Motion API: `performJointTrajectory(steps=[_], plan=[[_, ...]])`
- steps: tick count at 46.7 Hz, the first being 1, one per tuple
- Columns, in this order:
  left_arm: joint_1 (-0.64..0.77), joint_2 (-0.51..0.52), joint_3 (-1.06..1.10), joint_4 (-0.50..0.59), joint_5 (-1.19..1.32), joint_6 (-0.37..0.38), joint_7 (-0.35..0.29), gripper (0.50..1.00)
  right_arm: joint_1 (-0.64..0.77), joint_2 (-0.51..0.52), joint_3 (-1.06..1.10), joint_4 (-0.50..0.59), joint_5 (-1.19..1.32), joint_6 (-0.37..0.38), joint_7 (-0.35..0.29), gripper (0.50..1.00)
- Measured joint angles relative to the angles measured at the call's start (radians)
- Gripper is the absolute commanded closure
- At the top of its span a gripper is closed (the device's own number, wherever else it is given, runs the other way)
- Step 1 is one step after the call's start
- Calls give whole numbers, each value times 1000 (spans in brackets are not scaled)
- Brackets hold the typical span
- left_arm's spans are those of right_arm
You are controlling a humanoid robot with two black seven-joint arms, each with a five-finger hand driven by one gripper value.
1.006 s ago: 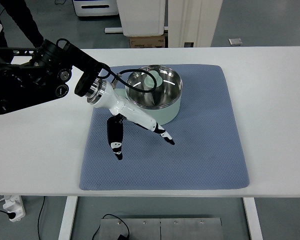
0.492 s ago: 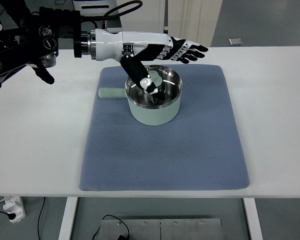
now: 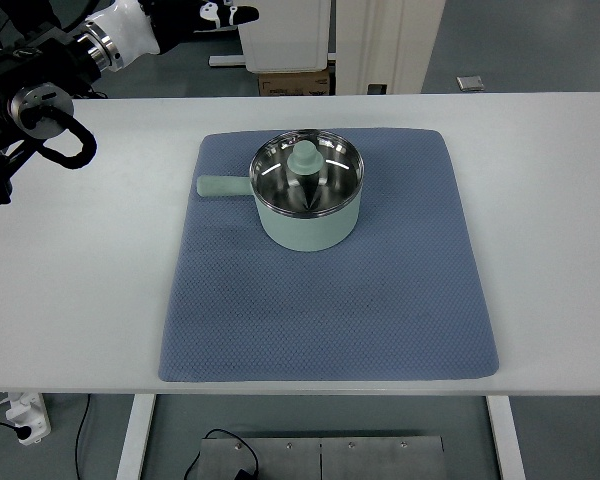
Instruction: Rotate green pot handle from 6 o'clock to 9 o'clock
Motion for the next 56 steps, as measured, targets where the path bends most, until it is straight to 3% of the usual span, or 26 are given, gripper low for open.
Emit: performJointTrajectory(steps=[11,19,26,39,56], plan=[[116,-14,-74,4,-160,175,1,500,0,0,0,0,0,0,0,500],[207,-29,-225,7,-168,258,1,500,0,0,0,0,0,0,0,500],[256,-55,-318,34,-168,273,1,500,0,0,0,0,0,0,0,500],[314,-177,-424,196,-168,275,0,500,0,0,0,0,0,0,0,500],[366,-258,-464,271,-168,291,-6,500,0,0,0,0,0,0,0,500]])
